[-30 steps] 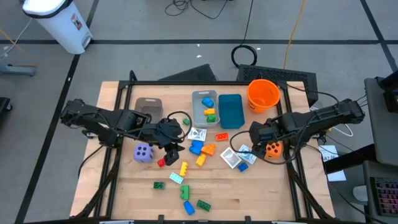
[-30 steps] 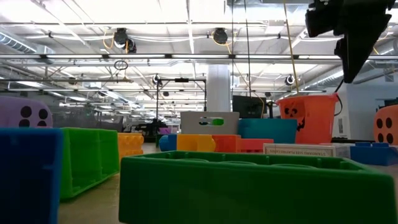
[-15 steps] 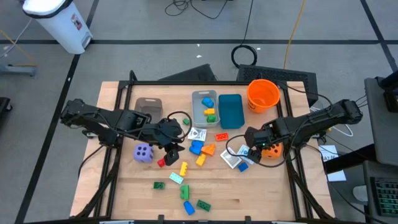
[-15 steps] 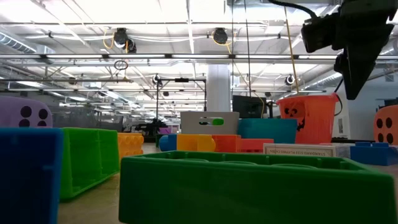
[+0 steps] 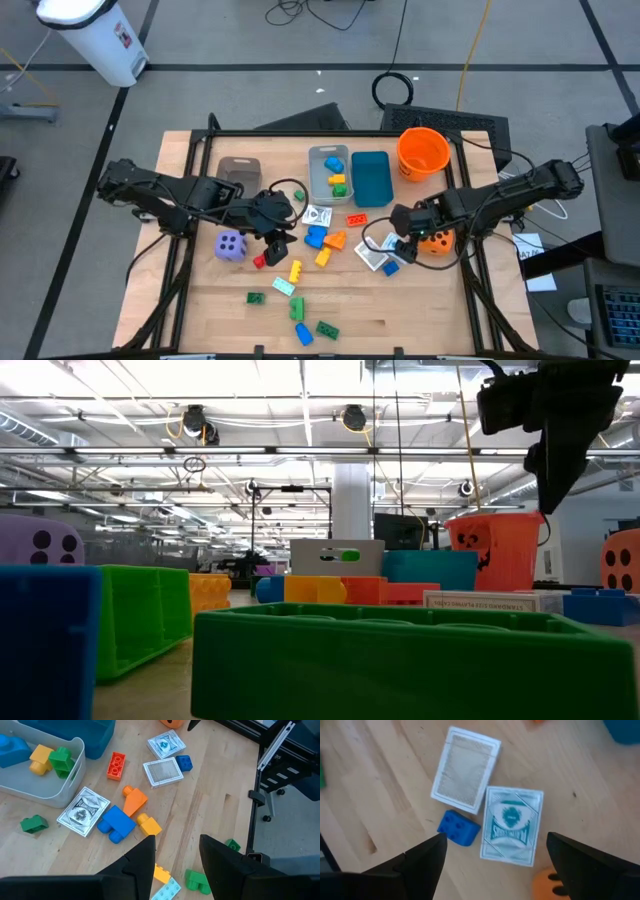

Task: Pick & Place Toys
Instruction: Put the blue deck of cards into the black bin

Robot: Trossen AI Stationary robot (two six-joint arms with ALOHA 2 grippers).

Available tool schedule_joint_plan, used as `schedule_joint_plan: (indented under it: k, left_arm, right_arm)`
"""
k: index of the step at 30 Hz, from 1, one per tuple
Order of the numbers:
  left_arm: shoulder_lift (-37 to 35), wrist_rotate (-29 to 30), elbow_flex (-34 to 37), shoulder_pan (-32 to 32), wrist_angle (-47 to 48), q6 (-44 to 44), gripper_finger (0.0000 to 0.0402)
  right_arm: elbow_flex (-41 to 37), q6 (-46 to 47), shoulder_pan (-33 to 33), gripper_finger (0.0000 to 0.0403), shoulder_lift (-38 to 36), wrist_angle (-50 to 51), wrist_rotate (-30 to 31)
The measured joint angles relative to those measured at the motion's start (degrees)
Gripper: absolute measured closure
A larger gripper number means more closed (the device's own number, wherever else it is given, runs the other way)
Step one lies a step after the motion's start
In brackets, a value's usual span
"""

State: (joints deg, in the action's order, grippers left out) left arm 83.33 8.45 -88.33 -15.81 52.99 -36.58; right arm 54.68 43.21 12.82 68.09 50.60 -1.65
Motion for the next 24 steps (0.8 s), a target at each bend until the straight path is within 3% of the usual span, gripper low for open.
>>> schedule_joint_plan:
  k: [9, 15, 24]
  left_arm:
    - [0.00, 0.00, 0.00, 0.00, 0.01, -0.09, 0.0243]
    - [0.00, 0.00, 0.00, 0.00, 0.02, -0.06, 0.0243]
    - [0.00, 0.02, 0.00, 0.00, 0.02, 1.00, 0.0243]
  right_arm:
    - [0.02, -3.40, 0.01, 0.0064, 0.00, -9.63, -0.63]
    - [0.02, -1.30, 1.39, 0.0060, 0.00, -9.59, -3.02]
    - [0.07, 0.94, 6.23, 0.0010, 2.63, -8.99, 3.04]
